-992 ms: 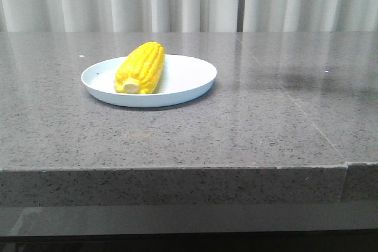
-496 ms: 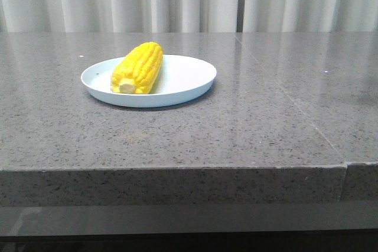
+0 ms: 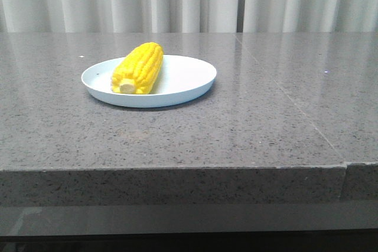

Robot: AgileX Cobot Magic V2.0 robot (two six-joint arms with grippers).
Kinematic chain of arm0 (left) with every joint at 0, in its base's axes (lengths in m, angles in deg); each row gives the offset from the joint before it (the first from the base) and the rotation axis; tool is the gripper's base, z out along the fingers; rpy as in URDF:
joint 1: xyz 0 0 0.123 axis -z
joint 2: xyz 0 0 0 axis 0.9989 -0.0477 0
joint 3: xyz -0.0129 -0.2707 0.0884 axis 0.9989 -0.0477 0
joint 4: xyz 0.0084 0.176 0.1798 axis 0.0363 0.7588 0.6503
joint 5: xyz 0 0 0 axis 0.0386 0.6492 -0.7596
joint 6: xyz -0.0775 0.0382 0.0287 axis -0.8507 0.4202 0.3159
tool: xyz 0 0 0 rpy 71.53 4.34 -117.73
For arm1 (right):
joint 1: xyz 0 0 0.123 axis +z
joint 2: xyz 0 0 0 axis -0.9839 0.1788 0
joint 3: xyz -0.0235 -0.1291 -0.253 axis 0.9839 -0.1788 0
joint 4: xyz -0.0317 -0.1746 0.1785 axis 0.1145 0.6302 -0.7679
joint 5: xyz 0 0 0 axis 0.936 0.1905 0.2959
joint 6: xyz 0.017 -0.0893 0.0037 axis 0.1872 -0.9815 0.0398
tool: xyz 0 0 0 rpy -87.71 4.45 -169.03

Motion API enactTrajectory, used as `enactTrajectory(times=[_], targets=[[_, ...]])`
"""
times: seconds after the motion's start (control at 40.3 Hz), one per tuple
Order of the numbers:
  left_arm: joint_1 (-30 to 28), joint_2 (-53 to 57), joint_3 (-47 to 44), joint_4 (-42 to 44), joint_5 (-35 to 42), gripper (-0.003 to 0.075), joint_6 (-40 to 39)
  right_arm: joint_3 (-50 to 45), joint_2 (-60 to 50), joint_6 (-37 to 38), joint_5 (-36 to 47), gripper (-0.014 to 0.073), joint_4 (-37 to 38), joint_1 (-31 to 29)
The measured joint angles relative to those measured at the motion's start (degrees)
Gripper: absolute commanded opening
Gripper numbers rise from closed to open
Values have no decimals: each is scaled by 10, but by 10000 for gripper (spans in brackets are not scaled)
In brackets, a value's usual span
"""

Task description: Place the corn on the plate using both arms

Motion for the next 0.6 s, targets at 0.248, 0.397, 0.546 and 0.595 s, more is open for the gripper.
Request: enactTrajectory(times=[0.248, 0.397, 0.546, 0.595], targets=[[0, 0, 0, 0, 0, -20, 0, -60, -132, 0, 4, -91, 0, -1], [0, 0, 0, 0, 0, -20, 0, -65, -149, 0, 4, -91, 0, -1], [0, 0, 0, 0, 0, -20, 0, -65, -149, 0, 4, -91, 0, -1], [0, 0, 0, 0, 0, -20, 0, -65, -149, 0, 4, -91, 0, -1]])
